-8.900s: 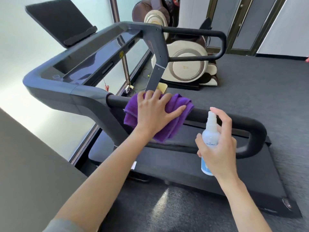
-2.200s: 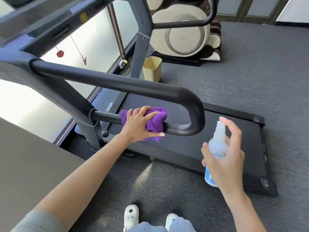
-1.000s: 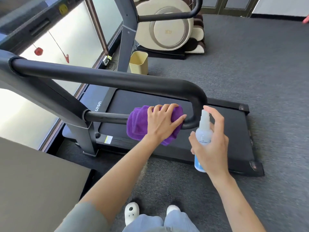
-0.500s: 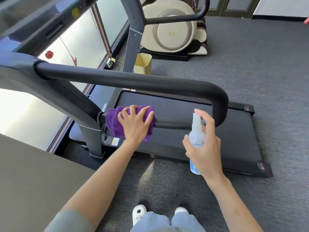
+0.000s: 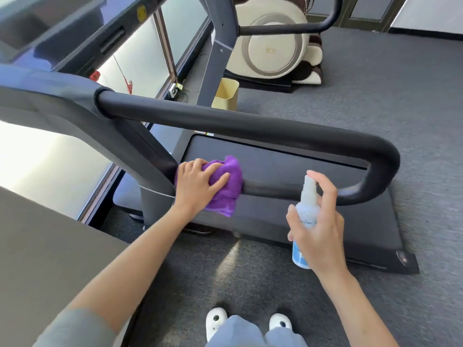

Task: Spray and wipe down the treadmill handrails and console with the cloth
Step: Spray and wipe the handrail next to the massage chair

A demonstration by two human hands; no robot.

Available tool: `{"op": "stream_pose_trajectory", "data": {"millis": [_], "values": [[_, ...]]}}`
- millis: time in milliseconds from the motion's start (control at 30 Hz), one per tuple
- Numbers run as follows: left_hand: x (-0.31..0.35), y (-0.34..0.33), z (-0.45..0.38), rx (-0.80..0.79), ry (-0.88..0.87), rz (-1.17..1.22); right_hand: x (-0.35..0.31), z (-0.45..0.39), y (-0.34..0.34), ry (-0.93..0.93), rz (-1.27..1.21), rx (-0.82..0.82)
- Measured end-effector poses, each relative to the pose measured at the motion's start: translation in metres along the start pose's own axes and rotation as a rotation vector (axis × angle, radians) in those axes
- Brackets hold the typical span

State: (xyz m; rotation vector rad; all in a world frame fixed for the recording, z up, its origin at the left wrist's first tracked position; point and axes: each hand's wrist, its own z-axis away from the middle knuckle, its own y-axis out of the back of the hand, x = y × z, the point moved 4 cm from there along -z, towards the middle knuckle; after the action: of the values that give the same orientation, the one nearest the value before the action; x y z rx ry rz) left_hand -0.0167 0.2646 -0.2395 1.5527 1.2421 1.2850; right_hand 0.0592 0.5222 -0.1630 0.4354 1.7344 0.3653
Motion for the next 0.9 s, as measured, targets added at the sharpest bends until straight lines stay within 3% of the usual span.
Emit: {"op": "stream_pose_trajectory", "data": {"millis": [100, 200, 367, 500, 700, 833, 900], "values": [[-0.016, 0.003, 0.001, 0.03, 0.041, 0.014, 0.004, 0.004, 0.004, -0.028, 0.013, 0.028], [0.019, -0.001, -0.003, 0.035, 0.135, 0.012, 0.007, 0.008, 0.011, -0.048, 0.034, 0.061], [0.113, -0.022, -0.01, -0.07, -0.098, 0.026, 0.004, 0.007, 0.01, -0.056, 0.079, 0.025], [0.085, -0.016, -0.007, -0.036, -0.152, -0.011, -0.005, 0.003, 0.008, -0.038, 0.073, 0.016], [-0.018, 0.002, 0.006, 0.006, -0.002, -0.037, -0.001, 0.006, 0.018, -0.011, 0.068, 0.038], [0.034, -0.008, 0.004, 0.067, 0.114, -0.07, 0.005, 0.013, 0.029, -0.014, 0.071, 0.058], [0.079, -0.015, 0.0, 0.053, 0.04, -0.046, 0.007, 0.015, 0.035, -0.006, 0.086, 0.073]]}}
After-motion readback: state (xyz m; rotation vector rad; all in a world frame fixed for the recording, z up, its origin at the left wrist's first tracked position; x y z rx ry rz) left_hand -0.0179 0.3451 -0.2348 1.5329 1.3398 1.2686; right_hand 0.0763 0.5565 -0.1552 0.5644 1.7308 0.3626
